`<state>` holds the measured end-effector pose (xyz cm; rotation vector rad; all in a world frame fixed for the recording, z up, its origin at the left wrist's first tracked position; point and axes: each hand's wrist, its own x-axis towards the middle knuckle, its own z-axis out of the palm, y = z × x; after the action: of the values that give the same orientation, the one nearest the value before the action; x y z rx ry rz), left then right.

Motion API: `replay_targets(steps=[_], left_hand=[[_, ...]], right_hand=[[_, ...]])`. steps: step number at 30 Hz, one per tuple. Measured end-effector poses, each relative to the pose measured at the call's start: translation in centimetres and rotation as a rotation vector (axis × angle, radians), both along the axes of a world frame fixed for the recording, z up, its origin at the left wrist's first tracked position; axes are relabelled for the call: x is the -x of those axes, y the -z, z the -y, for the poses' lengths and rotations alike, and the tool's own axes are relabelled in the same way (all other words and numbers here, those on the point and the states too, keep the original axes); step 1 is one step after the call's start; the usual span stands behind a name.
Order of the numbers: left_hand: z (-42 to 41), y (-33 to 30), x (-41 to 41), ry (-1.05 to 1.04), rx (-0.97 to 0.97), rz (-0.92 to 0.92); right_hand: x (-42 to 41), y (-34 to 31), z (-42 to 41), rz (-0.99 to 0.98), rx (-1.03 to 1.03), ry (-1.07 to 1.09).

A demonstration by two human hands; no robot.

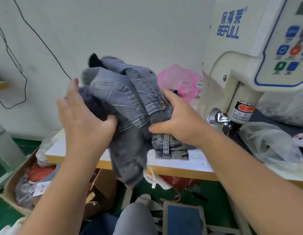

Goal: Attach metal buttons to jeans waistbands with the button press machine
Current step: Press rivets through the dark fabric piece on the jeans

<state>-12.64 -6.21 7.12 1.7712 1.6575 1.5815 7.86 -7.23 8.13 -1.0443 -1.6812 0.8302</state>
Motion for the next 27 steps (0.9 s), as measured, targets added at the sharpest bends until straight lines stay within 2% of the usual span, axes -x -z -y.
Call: replay_targets(steps=[2, 4, 6, 8, 12, 17, 21, 23, 27], left_hand=[[0.2, 0.8, -0.2, -0.12, -0.121, -0.246], [0.1, 1.0, -0.1, -0.123, -0.126, -0.318], [-0.2, 0.7, 0.6, -0.004, -0.112, -0.231], [-0.1, 0.4, 1.1, 0.125, -0.108, -0.159], [-0.3, 0.5, 1.3, 0.283, 0.071, -0.298], [-0.5, 0.5, 0.8, 0.239, -0.05, -0.35], [-0.4, 0.2, -0.6, 0.468, 0.127, -0.305], [-0.6, 0.3, -0.9, 0.474, 0.132, -0.304], [-1.0, 0.4, -0.5, 0.457, 0.161, -0.132]], right_hand=[[-0.6, -1.4, -0.4, 0.164, -0.016, -0.044], [-1.0, -2.6, -0.7, 0.324, -0.014, -0.044], [-1.5, -3.0, -1.2, 0.384, 0.008, 0.023], [-1.7, -2.5, -1.3, 0.343, 0.016, 0.166], [-1.4, -0.8, -1.2, 0.284, -0.044, 0.337], [-1.2, -1.4, -1.2, 0.231, -0.011, 0.301], [0.1, -2.7, -0.3, 0.302, -0.041, 0.131], [0.5, -2.8, -0.1, 0.34, -0.074, 0.104], [0.5, -1.8, 0.3, 0.346, -0.201, 0.243]])
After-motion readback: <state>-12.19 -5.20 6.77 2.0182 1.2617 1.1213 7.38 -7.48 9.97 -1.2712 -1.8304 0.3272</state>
